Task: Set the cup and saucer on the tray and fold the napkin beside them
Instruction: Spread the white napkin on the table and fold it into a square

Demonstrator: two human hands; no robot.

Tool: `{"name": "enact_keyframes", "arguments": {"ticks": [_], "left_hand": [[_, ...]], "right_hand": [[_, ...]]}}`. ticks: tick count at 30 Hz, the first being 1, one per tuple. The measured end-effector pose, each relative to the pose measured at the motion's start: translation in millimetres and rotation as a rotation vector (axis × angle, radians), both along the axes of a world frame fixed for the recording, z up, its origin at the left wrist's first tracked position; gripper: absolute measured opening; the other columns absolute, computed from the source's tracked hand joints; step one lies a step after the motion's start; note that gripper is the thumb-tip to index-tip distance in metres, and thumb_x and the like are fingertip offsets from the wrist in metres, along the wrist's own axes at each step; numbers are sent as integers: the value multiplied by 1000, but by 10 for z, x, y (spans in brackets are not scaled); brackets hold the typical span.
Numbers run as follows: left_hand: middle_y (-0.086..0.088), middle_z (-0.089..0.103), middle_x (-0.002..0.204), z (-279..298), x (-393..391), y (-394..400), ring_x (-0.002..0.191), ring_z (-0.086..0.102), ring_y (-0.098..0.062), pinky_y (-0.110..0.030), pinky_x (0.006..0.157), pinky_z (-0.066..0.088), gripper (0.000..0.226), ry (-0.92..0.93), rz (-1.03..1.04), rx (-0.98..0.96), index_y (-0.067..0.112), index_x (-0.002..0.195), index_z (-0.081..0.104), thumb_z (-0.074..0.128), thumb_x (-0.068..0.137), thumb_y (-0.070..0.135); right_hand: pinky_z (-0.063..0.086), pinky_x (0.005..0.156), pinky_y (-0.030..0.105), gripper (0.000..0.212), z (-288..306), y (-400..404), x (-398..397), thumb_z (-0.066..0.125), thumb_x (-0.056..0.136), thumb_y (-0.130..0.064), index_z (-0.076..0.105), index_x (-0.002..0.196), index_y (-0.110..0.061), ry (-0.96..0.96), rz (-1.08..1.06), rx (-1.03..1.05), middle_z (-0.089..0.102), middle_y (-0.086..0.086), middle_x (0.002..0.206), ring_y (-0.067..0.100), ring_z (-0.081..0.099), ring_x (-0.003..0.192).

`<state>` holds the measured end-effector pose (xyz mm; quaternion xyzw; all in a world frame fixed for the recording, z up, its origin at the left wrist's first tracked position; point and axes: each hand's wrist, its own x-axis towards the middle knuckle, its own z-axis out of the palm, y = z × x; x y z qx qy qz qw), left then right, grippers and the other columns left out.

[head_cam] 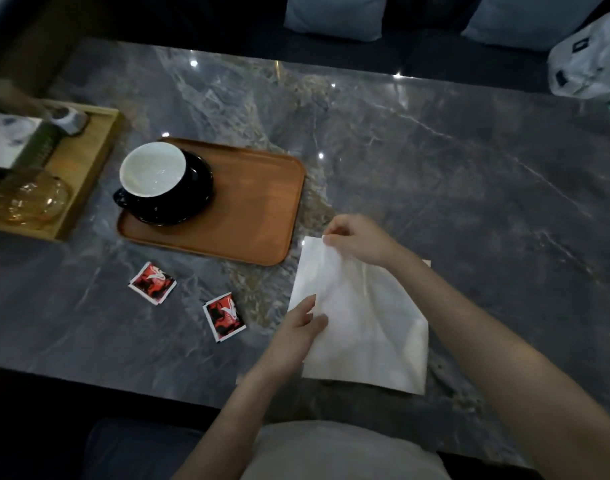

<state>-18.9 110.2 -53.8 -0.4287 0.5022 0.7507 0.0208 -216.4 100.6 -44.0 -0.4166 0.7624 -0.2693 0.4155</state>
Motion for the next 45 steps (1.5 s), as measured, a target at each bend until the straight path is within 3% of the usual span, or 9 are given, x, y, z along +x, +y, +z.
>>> {"name": "enact_keyframes", "arguments": {"ticks": [4, 8, 13, 17, 20, 29, 38, 43, 45], "left_hand": [[-5, 70, 86, -49, 240, -18, 71, 67, -6, -18, 64, 53, 23, -91, -6, -102, 6, 110, 59, 50, 90, 0], [-2, 67, 73, -103, 390, -1, 57, 64, 3, -15, 52, 52, 13, -213, 38, -194, 2, 93, 65, 54, 88, 0], [-5, 73, 85, -161, 464, 24, 70, 66, -10, -11, 62, 45, 12, -407, -53, -526, 8, 91, 71, 63, 84, 14], [-5, 69, 91, -173, 501, 25, 88, 63, -21, -24, 74, 42, 17, -506, -61, -695, 11, 95, 71, 60, 86, 20], [-2, 57, 88, -181, 515, 5, 82, 58, -19, -24, 72, 38, 14, -495, -5, -721, 8, 92, 70, 62, 84, 16], [-2, 67, 73, -158, 457, -221, 73, 62, -17, -24, 64, 41, 10, -488, -62, -664, 7, 78, 70, 63, 81, 13], [-6, 64, 98, -125, 425, -215, 95, 59, -27, -34, 73, 47, 22, -736, -351, -854, 11, 91, 58, 57, 83, 31], [-11, 60, 94, -185, 123, -152, 84, 59, -32, -35, 67, 50, 23, -323, -426, -1293, 9, 91, 56, 54, 68, 12], [-9, 64, 110, -307, -105, -133, 100, 61, -29, -35, 80, 48, 34, -194, -509, -1394, 11, 105, 58, 44, 75, 19]], "right_hand": [[37, 60, 9, 16, -225, -95, 80, 56, 89, -19, 64, 96, -7, 64, -59, -7, 64, 8, 90, 14, 54, 80], [37, 66, 21, 15, -343, -149, 126, 55, 90, -20, 62, 94, -8, 81, -93, 12, 58, 3, 87, 15, 51, 82], [44, 79, 35, 17, -389, -187, 179, 53, 91, -26, 62, 96, -13, 168, -93, 62, 65, 7, 96, 21, 57, 91], [47, 80, 39, 17, -389, -219, 239, 49, 93, -27, 59, 98, -16, 238, -78, 57, 64, 7, 102, 24, 59, 94], [47, 77, 39, 16, -415, -232, 269, 46, 94, -29, 57, 98, -19, 308, -66, 50, 63, 6, 103, 25, 59, 94], [40, 69, 33, 21, -433, -279, 320, 36, 98, -26, 53, 103, -16, 422, -90, 102, 63, 7, 106, 28, 59, 97], [43, 84, 42, 21, -518, -272, 389, 43, 95, -24, 57, 104, -12, 536, -95, 55, 61, 9, 107, 28, 55, 102], [40, 86, 30, 22, -536, -24, 529, 45, 92, -8, 60, 107, -5, 472, -353, -288, 62, 13, 106, 29, 53, 102], [36, 89, 15, 26, -473, 174, 639, 39, 93, -4, 60, 108, -5, 330, -518, -392, 63, 9, 109, 22, 54, 105]]}}
